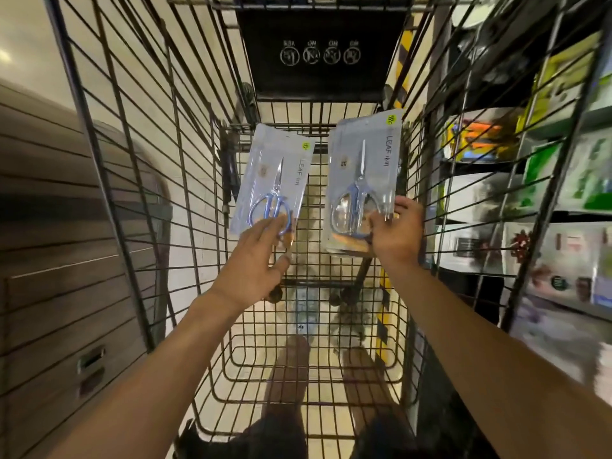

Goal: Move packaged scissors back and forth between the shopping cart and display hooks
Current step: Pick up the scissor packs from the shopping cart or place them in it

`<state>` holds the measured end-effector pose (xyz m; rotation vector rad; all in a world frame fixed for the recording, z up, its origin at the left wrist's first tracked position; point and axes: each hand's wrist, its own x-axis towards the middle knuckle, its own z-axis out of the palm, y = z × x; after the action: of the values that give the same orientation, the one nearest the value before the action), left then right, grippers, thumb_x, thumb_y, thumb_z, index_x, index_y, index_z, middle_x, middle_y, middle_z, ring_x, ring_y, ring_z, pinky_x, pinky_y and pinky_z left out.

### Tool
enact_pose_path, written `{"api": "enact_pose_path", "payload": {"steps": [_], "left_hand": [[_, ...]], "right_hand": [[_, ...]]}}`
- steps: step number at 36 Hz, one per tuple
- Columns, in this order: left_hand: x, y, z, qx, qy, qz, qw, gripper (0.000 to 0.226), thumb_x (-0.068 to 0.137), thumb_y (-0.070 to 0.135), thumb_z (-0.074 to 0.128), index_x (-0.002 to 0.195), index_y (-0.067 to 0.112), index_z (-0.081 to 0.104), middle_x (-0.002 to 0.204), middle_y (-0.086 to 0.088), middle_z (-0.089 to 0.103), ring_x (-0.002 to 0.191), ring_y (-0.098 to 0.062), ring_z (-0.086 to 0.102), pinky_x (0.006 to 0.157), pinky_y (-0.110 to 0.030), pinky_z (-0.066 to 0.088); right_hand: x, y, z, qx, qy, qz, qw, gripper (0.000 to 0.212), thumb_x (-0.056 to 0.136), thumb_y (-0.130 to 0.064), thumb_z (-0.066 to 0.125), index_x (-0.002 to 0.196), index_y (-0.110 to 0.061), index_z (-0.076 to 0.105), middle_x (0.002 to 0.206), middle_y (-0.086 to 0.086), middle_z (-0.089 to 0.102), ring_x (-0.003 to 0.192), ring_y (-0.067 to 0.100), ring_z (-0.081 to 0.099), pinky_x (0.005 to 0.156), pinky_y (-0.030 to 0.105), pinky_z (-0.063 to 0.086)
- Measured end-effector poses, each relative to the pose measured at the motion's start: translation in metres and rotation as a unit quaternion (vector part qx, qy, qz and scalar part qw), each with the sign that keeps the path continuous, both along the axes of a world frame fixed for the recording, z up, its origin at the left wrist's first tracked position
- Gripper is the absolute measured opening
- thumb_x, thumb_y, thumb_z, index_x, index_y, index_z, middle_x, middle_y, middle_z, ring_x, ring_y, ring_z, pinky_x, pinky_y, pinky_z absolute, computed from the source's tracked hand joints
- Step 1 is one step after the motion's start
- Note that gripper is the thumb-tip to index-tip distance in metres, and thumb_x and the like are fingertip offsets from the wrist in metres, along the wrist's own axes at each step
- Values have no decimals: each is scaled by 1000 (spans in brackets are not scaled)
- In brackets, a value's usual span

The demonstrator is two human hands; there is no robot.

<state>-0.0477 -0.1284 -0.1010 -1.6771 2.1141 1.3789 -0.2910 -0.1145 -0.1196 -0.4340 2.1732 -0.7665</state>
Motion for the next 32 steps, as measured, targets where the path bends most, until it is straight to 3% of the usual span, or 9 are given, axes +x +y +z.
{"api": "enact_pose_path", "payload": {"steps": [5, 7, 9, 13, 17, 20, 27, 30, 32], "left_hand": [[-10, -7, 10, 43, 59, 70, 995, 64, 99, 19, 63, 156, 23, 35, 150, -1, 47, 136, -14, 43, 113, -26, 33], [-14, -9, 14, 68, 81, 124, 987, 64, 99, 24, 64, 156, 28, 35, 145, 3, 51, 131, -11, 49, 113, -36, 41], [-19, -10, 20, 90, 112, 180, 973, 66, 98, 26, 65, 155, 35, 33, 134, 9, 55, 122, -7, 56, 103, -29, 49], [-30, -8, 31, 157, 190, 282, 927, 86, 94, 19, 70, 159, 35, 16, 133, 14, 55, 115, 1, 61, 83, -8, 51], [-33, 0, 35, 200, 248, 366, 874, 92, 91, 10, 72, 158, 39, 17, 126, 10, 68, 118, -17, 67, 93, -27, 58], [-31, 6, 37, 201, 264, 393, 858, 93, 89, -3, 71, 157, 41, 23, 128, 2, 70, 119, -19, 68, 101, -48, 55], [-23, 10, 39, 178, 256, 417, 854, 93, 87, -13, 67, 156, 38, 30, 123, -1, 73, 117, -24, 69, 100, -56, 53], [-18, 8, 40, 152, 247, 415, 863, 91, 88, -14, 65, 155, 38, 32, 122, 5, 73, 116, -20, 69, 94, -43, 59], [-15, 5, 42, 137, 236, 415, 868, 90, 89, -15, 64, 155, 39, 32, 120, 15, 72, 113, -13, 70, 87, -33, 61]], "right_hand": [[6, 8, 20, -44, -56, -5, 997, 43, 97, -1, 61, 138, -7, 52, 96, -22, 52, 73, -20, 56, 64, -1, 47], [8, 14, 29, -48, -89, -18, 995, 43, 97, -1, 61, 137, -14, 53, 97, -23, 54, 87, -6, 65, 78, 20, 60], [11, 22, 38, -44, -140, -31, 989, 44, 95, -4, 64, 132, -24, 53, 101, -22, 62, 97, 11, 71, 77, 37, 64], [15, 43, 51, -28, -198, 9, 980, 54, 95, -6, 64, 143, -23, 48, 118, -18, 65, 77, -5, 71, 59, 20, 59], [28, 63, 54, -14, -265, 12, 964, 56, 95, -7, 66, 145, -26, 50, 134, -6, 63, 95, 9, 74, 64, 26, 61], [38, 69, 57, -16, -298, 20, 954, 44, 95, -4, 64, 130, -29, 57, 114, -13, 72, 90, 8, 76, 63, 22, 60], [43, 69, 59, -13, -280, 86, 956, 40, 94, -16, 68, 130, -32, 56, 127, -5, 67, 97, 1, 72, 68, 17, 57], [31, 60, 53, -5, -175, 123, 977, 50, 95, -27, 69, 141, -32, 49, 136, -8, 56, 110, -5, 59, 79, 17, 51], [21, 50, 46, -17, -112, 89, 990, 55, 93, -36, 68, 142, -33, 46, 138, -5, 56, 115, 5, 60, 85, 27, 56]]}}
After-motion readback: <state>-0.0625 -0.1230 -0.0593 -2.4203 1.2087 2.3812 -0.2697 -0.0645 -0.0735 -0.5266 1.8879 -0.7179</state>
